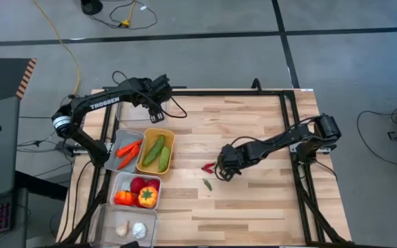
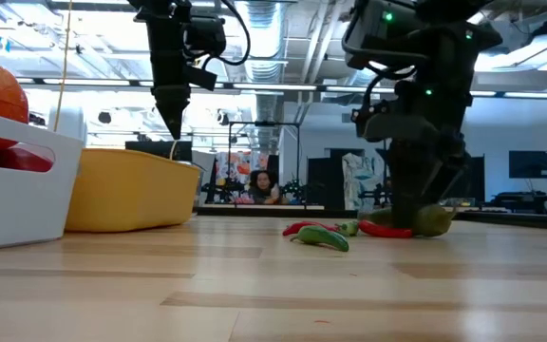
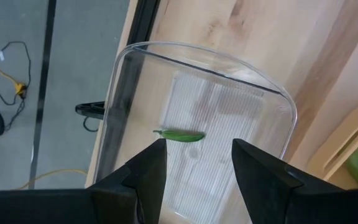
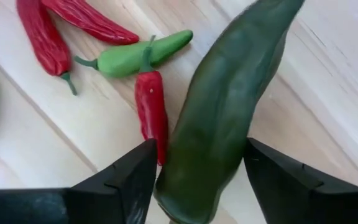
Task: Sort produce into baskets
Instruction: Put the middle right pepper into the top transparent bin
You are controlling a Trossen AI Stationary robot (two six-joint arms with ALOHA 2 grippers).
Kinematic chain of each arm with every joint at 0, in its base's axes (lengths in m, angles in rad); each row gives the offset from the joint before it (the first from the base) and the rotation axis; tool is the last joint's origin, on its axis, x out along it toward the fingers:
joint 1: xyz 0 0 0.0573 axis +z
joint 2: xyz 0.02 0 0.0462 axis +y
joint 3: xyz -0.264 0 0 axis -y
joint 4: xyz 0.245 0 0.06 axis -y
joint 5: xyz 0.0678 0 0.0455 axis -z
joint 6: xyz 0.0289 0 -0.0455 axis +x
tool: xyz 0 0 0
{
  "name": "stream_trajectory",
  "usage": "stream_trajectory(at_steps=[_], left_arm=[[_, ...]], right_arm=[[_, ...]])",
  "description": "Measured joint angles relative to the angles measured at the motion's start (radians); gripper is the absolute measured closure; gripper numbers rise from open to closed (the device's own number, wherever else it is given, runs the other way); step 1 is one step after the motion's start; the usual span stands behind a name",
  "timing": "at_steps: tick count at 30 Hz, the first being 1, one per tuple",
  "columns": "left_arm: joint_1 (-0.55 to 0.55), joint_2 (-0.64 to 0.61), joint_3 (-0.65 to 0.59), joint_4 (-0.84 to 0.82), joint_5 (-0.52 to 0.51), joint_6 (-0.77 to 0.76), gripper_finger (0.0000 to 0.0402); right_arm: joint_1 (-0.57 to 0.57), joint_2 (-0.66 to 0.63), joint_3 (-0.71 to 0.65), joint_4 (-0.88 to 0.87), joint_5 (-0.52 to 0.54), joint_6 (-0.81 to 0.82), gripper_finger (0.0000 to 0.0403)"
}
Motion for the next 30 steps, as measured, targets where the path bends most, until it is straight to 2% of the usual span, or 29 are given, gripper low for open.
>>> stream_trajectory(at_steps=[13, 24, 30], left_arm=[[-0.010, -0.001, 0.000, 0.000, -0.001, 0.022, 0.0232], [-0.011, -0.002, 0.000, -0.001, -0.001, 0.022, 0.0232], [-0.011, -0.002, 0.000, -0.001, 0.000, 0.022, 0.0233]], right_arm=[[-0.048, -0.001, 0.042, 0.001, -0.011, -0.081, 0.0243], [-0.051, -0.001, 0.043, 0.007, -0.026, -0.105, 0.0267], [-0.051, -0.001, 0.043, 0.010, -0.027, -0.113, 0.0302]])
